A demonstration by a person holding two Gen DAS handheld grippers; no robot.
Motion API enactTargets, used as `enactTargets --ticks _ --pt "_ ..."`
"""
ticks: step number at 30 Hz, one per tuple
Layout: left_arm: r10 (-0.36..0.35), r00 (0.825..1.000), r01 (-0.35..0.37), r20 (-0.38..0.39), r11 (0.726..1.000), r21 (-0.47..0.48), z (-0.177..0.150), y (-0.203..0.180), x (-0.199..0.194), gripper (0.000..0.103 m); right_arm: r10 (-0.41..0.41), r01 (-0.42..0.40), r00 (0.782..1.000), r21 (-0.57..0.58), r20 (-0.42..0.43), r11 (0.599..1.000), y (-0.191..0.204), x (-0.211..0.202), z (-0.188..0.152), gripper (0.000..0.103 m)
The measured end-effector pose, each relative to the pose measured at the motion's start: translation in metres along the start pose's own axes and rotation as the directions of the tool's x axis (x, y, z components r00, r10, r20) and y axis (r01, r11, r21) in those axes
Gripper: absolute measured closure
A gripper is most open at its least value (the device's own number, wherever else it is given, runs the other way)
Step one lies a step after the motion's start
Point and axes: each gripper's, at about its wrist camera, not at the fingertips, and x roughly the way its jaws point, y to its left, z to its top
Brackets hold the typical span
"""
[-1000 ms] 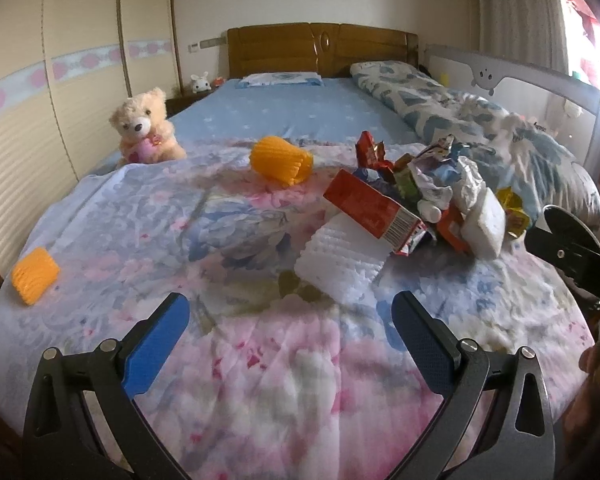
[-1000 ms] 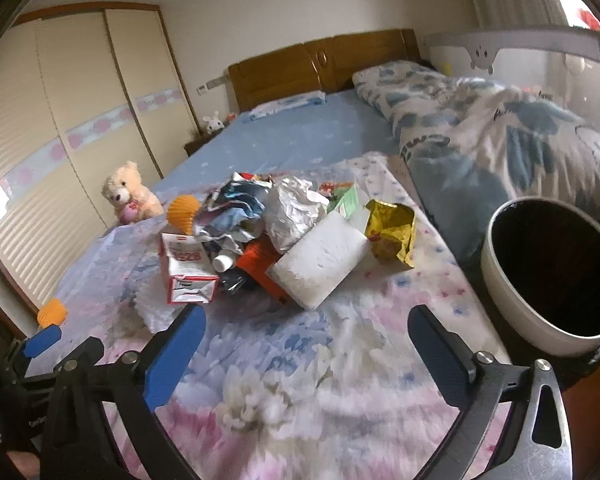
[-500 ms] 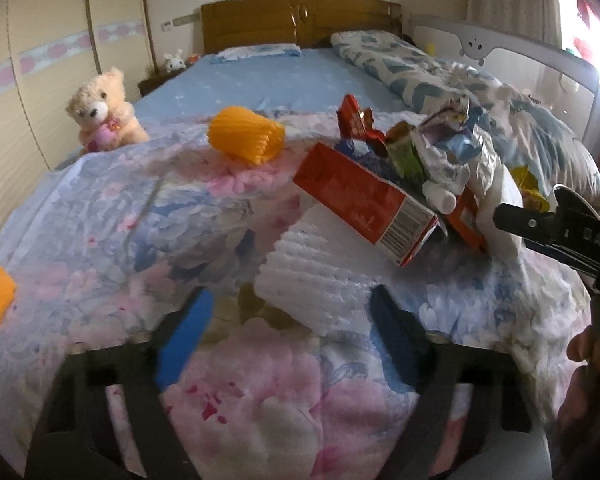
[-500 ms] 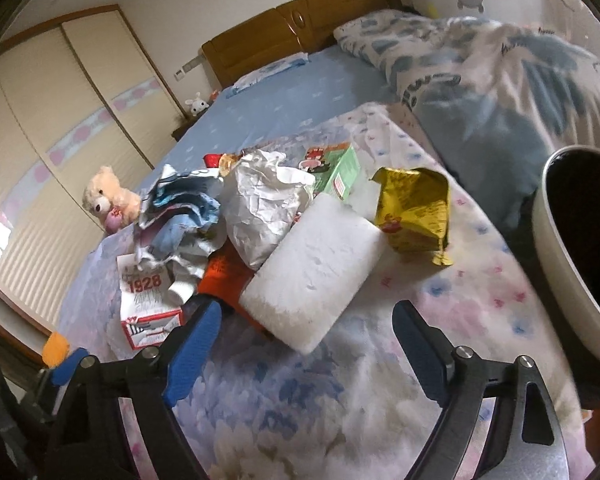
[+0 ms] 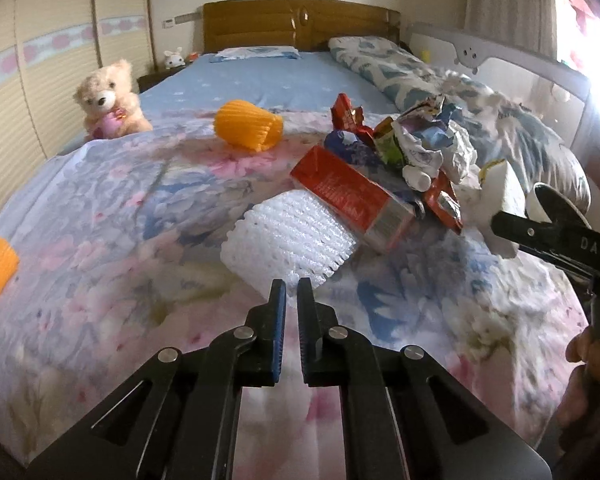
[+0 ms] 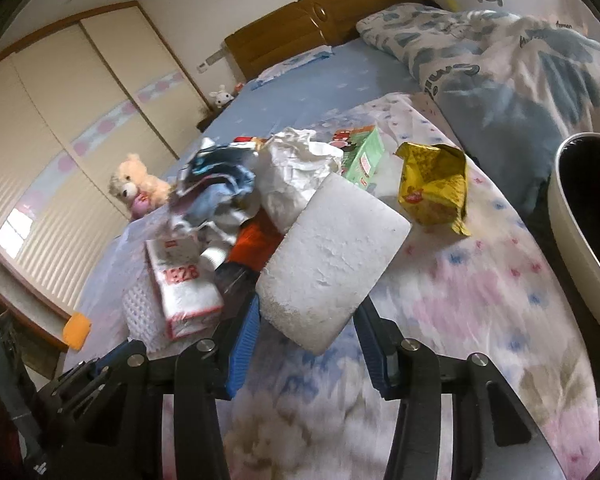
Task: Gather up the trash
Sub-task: 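Grasp the white foam net sleeve with the left tool while the right grasps the foam block, then carry both foam pieces over the bin and open both tools to drop them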
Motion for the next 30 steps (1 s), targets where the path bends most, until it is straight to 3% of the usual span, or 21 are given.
enactTargets --ticks 5,16,30 --pt "-0.026 0.999 0.027 0.019 0.999 -0.027 -0.002 0.001 -0.018 0.098 0.001 -0.001 1.000 -0.007 0.015 1.000 -0.004 -0.019 -0.009 0.055" --pt "-0.116 0.993 0.114 0.020 0.991 0.076 -0.004 -0.052 -0.028 0.098 -0.014 0.013 0.999 0.006 0.046 1.000 -0.024 -0.053 -0.019 0.055" --pt "-0.253 0.967 0.243 0.021 0.949 0.202 0.009 -0.127 -0.035 0.099 -0.080 0.074 0.992 0.063 0.099 0.995 -0.074 -0.097 -0.019 0.055"
